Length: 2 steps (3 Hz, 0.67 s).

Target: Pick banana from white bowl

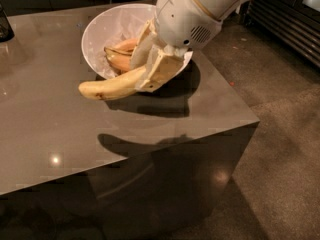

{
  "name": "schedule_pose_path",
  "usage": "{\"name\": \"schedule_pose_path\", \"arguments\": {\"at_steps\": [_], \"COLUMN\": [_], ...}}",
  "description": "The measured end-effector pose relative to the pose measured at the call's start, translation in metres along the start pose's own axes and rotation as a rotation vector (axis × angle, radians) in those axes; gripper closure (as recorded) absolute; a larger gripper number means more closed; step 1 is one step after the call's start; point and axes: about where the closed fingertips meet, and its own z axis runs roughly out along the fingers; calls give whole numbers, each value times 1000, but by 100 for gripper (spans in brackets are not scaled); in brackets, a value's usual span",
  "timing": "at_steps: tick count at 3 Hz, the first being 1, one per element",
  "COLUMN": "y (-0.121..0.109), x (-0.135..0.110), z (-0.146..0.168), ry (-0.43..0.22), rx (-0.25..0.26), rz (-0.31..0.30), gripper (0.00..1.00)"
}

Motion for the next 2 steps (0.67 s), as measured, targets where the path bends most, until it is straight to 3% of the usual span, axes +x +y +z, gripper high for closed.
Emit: {"name": "schedule_pose_path", "arguments": {"at_steps": [1,2], "y": [27,27], "x": [-5,-5], "z": [10,10], "ry": [-43,-43], "rx": [-19,-19], "rz": [25,25], "gripper": [100,100]}}
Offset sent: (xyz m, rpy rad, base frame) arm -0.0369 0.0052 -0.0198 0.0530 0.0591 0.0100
